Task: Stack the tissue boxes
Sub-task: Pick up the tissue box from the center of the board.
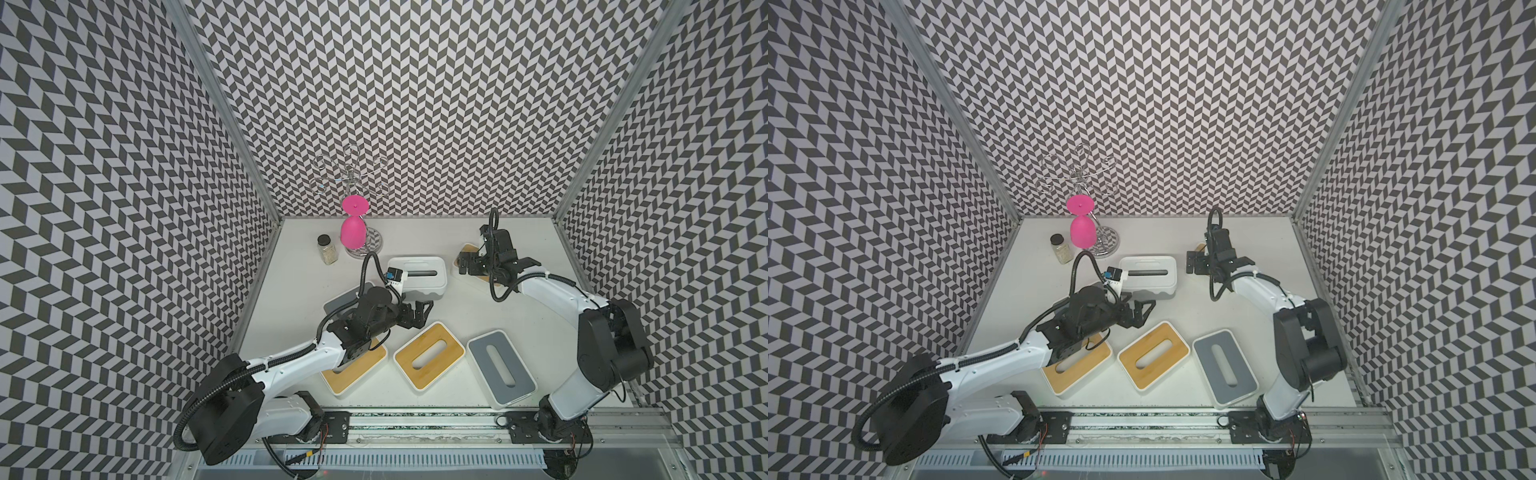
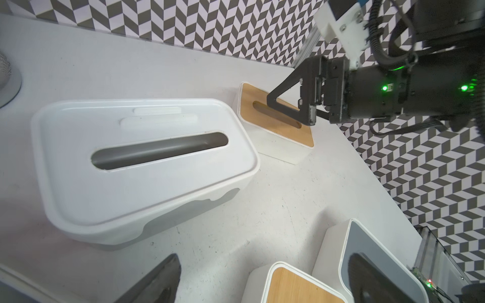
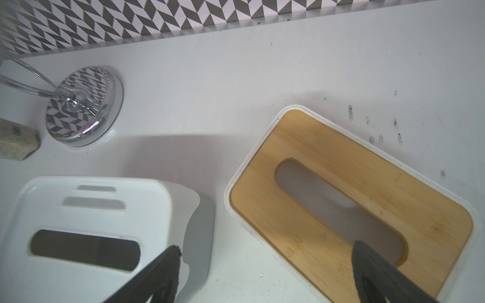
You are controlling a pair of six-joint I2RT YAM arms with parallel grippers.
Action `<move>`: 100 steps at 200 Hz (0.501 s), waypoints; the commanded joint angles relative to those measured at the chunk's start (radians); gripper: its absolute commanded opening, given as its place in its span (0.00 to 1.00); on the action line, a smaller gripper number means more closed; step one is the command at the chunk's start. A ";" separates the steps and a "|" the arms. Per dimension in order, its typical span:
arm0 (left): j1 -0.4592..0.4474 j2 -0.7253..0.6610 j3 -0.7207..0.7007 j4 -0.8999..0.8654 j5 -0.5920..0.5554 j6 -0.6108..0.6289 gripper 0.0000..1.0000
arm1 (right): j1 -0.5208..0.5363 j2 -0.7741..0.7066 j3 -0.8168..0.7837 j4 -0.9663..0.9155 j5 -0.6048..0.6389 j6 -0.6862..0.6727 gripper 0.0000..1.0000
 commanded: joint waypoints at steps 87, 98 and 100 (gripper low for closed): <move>-0.004 -0.065 -0.129 0.225 -0.006 0.135 1.00 | -0.041 0.191 0.116 0.009 -0.043 -0.023 1.00; -0.003 -0.073 -0.128 0.209 -0.024 0.137 0.99 | -0.041 0.211 0.131 -0.004 -0.038 -0.027 1.00; -0.004 -0.076 -0.129 0.207 -0.028 0.137 1.00 | -0.041 0.214 0.134 -0.007 -0.037 -0.027 1.00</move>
